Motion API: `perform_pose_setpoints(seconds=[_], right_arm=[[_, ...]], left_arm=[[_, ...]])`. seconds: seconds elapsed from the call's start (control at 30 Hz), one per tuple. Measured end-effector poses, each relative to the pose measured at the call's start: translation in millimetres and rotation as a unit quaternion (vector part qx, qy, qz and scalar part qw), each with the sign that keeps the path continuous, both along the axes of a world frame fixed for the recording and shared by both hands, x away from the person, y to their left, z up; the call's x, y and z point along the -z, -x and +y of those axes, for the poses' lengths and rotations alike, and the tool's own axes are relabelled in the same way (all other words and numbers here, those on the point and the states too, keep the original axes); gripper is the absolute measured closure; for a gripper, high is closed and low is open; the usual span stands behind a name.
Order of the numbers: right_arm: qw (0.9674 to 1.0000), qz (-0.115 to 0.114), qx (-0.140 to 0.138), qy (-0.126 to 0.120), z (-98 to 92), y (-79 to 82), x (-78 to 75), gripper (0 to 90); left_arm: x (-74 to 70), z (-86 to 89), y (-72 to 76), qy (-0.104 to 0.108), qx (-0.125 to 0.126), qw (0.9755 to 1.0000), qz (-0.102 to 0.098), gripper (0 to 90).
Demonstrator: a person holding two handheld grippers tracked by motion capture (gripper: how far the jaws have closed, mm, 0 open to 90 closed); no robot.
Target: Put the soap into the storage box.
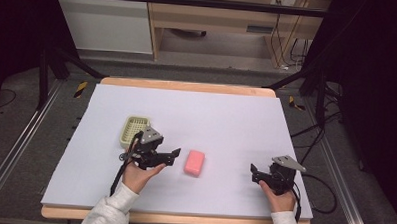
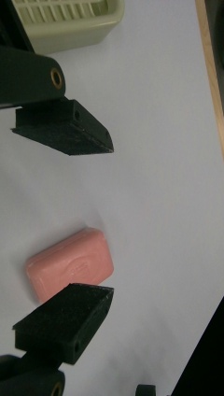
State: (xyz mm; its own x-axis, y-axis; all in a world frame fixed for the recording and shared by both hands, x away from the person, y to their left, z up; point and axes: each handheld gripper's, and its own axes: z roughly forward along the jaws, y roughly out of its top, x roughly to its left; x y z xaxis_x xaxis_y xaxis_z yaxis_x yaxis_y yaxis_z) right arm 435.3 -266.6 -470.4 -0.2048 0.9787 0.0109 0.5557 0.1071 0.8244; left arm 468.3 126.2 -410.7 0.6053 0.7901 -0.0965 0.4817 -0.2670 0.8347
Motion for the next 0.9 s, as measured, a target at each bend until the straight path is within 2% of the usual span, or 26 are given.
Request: perform_pose_setpoints(seconds=[0.43, 0.9], right_arm=[[1.0, 0.0, 0.0, -0.001, 0.1, 0.2, -0.2, 6.2], [1.0, 0.001, -0.001, -0.002, -0.1, -0.3, 0.1, 6.2]], left_arm=[[9.5, -22.2, -3.5, -0.007, 0.016, 0.9998, 0.009, 24.9], [16.4, -36.5, -7.0, -0.02, 0.024, 0.9994, 0.014, 23.5]])
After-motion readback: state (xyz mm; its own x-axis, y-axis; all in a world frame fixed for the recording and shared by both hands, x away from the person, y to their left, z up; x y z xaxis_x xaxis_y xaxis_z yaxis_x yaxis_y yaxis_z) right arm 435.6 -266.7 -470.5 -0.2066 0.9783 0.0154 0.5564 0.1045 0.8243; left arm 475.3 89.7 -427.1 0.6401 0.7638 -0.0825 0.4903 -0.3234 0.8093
